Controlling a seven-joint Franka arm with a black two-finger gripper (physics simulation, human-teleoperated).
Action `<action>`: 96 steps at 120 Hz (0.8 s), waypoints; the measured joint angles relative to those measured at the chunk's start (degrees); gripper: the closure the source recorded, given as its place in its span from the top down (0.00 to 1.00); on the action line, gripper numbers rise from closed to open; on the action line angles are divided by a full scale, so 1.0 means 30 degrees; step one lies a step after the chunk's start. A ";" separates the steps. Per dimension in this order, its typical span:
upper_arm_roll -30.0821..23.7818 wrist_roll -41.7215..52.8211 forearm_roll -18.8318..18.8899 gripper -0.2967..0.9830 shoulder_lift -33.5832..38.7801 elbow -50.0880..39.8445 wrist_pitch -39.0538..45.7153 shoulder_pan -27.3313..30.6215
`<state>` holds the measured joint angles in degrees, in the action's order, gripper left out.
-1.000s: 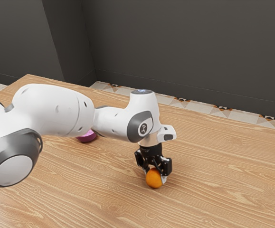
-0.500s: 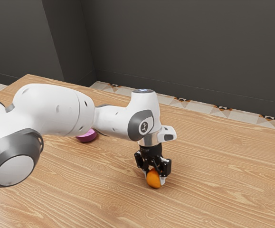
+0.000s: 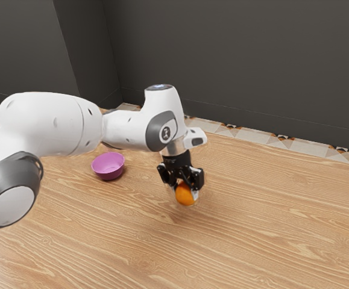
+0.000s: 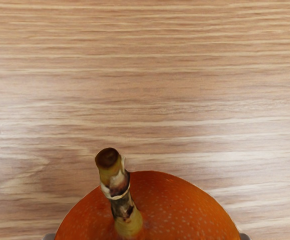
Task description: Place the pear in the bowl.
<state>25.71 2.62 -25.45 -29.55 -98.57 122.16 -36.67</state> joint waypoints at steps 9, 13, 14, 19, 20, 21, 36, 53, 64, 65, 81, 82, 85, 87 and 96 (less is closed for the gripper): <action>0.0977 -0.0016 0.0025 0.52 0.0037 0.0561 -0.0003 0.0030; 0.1447 -0.0020 0.0033 0.52 0.0043 0.0724 -0.0003 0.0045; 0.1576 -0.0021 0.0034 0.52 0.0044 0.0764 -0.0003 0.0046; 0.2224 -0.0023 0.0041 0.52 0.0048 0.0893 -0.0003 0.0054; 0.2340 -0.0024 0.0043 0.52 0.0049 0.0908 -0.0002 0.0058; 0.2471 -0.0024 0.0044 0.52 0.0048 0.0922 -0.0002 0.0056; 0.3441 -0.0024 0.0056 0.52 0.0030 0.0950 -0.0005 0.0520; 0.4069 -0.0025 0.0080 0.52 0.0036 0.0829 -0.0006 0.1108; 0.4533 -0.0025 0.0099 0.52 0.0049 0.0728 -0.0006 0.1418; 0.4576 -0.0025 0.0100 0.52 0.0048 0.0709 -0.0006 0.1443; 0.5441 -0.0017 0.0126 0.52 0.0050 0.0458 -0.0017 0.1699; 0.5490 -0.0017 0.0128 0.52 0.0050 0.0443 -0.0018 0.1722; 0.5630 -0.0015 0.0132 0.52 0.0054 0.0392 -0.0026 0.1790; 0.5737 -0.0014 0.0134 0.52 0.0061 0.0343 -0.0037 0.1837; 0.6166 -0.0008 0.0141 0.52 0.0069 0.0144 -0.0108 0.1991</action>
<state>44.21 2.60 -25.02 -29.34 -98.14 121.84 -30.70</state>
